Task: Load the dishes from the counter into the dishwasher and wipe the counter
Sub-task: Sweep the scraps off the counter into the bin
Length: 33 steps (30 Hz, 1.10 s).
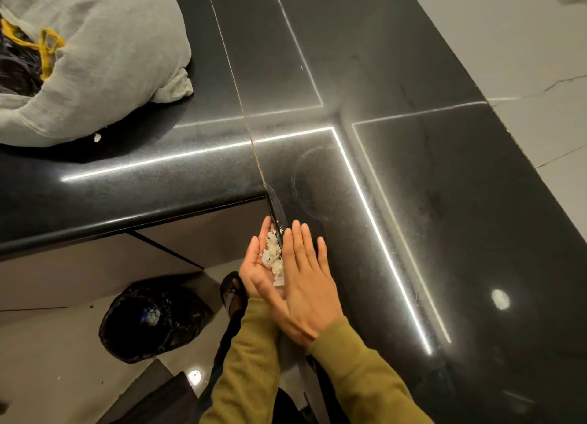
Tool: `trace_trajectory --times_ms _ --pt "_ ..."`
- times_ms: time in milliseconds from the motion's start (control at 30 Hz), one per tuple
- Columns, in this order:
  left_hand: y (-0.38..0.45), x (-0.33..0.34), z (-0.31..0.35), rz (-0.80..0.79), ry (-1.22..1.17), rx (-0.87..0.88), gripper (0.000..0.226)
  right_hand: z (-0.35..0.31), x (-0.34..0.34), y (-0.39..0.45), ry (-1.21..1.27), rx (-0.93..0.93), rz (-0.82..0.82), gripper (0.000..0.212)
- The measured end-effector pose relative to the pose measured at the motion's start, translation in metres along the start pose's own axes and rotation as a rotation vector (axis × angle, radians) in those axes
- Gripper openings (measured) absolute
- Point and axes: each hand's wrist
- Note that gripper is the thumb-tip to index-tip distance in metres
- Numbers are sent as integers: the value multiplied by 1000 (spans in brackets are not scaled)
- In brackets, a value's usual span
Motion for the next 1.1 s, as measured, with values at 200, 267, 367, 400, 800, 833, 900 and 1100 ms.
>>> trace_trajectory --times_ms 200,267,367,400,800,833,900,1100 --pt "6 -1 -3 33 3 79 47 86 -31 -1 211 397 254 97" --pt "3 0 -3 30 2 87 46 103 -32 2 86 466 183 100" --pt "5 0 -4 26 -9 76 46 81 -23 7 -6 330 149 96" --pt "6 0 -5 25 -21 73 47 68 -19 7 -20 273 133 95" --pt "6 -3 -2 -1 -32 51 48 45 -14 -37 46 10 121 80" --pt "4 -2 -2 1 -26 54 47 58 -12 -47 -1 35 113 81" --pt "2 -2 -2 -6 -15 59 47 74 -2 -63 -92 66 79 79" --pt "7 -12 -6 -43 -22 45 48 52 10 -31 -139 127 107 67"
Point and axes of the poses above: each hand's wrist, its own y-axis towards the middle knuckle, its own x-axis out of the palm, z = x × y, and after that the axes turned 10 degrees about x, right-handed
